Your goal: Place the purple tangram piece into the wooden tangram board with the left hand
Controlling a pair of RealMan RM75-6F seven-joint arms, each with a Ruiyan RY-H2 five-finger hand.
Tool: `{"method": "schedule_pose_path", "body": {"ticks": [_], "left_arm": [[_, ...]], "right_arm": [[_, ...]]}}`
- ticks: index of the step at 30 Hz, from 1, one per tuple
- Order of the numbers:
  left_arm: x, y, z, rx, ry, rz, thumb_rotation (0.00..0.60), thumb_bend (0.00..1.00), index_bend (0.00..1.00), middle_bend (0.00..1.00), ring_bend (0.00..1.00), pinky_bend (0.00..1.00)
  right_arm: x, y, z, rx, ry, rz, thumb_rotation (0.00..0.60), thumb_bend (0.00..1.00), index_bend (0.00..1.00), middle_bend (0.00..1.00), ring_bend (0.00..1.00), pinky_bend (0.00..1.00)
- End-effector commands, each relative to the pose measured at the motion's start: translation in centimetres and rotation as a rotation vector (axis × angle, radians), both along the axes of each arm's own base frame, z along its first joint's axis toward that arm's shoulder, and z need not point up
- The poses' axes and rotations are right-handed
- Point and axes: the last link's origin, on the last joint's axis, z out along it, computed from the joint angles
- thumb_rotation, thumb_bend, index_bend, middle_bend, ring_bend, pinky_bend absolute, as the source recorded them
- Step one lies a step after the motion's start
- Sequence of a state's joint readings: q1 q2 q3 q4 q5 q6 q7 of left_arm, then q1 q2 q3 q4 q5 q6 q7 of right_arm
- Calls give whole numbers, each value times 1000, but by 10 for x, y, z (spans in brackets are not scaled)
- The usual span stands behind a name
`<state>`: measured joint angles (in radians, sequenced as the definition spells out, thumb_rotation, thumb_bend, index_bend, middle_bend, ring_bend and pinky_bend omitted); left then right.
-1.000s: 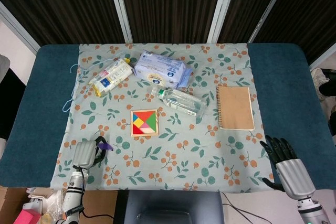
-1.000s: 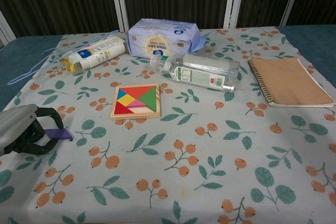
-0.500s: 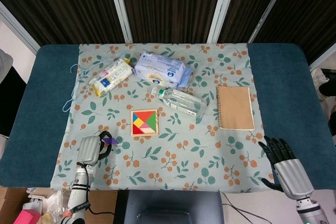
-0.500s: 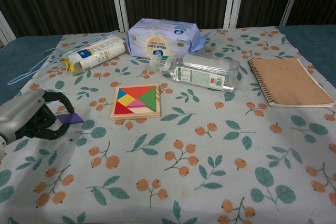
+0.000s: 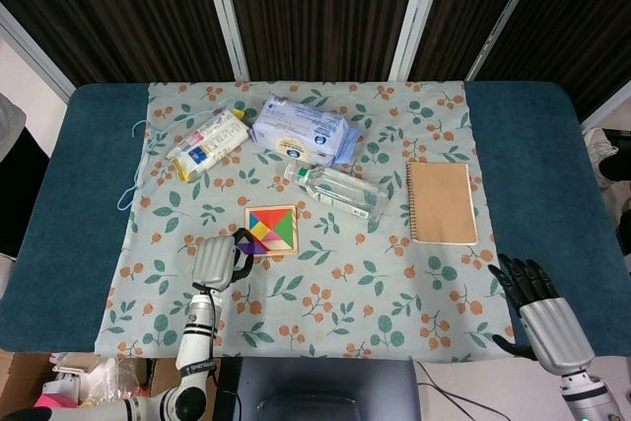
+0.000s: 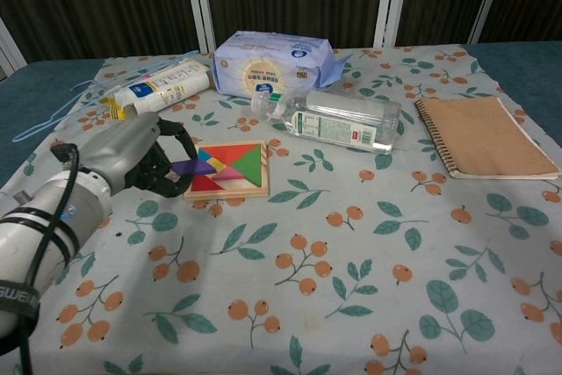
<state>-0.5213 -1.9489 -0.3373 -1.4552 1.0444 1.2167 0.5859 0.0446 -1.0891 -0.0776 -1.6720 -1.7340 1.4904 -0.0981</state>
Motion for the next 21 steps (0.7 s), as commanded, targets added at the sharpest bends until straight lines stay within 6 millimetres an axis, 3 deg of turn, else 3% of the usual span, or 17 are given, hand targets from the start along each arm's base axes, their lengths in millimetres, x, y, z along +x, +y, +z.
{"method": "schedule_pose_path", "body": {"ticks": [1,10,21], "left_arm": [[13,7,-10,-4,11,6,600,383,597,1000,1000,1000],[38,20,-38,-20,37,35,600,385,592,1000,1000,1000],[45,22,-52,-10,62,42,600,386,567,1000,1000,1000]], "right_arm": [[-1,-1,4,-1,-13,-1,600,160,0,0,0,0],[-2,-4,7,26,-37,3,600,160,0,0,0,0],[-4,-3,12,32,-55,6,600,160,0,0,0,0]]}}
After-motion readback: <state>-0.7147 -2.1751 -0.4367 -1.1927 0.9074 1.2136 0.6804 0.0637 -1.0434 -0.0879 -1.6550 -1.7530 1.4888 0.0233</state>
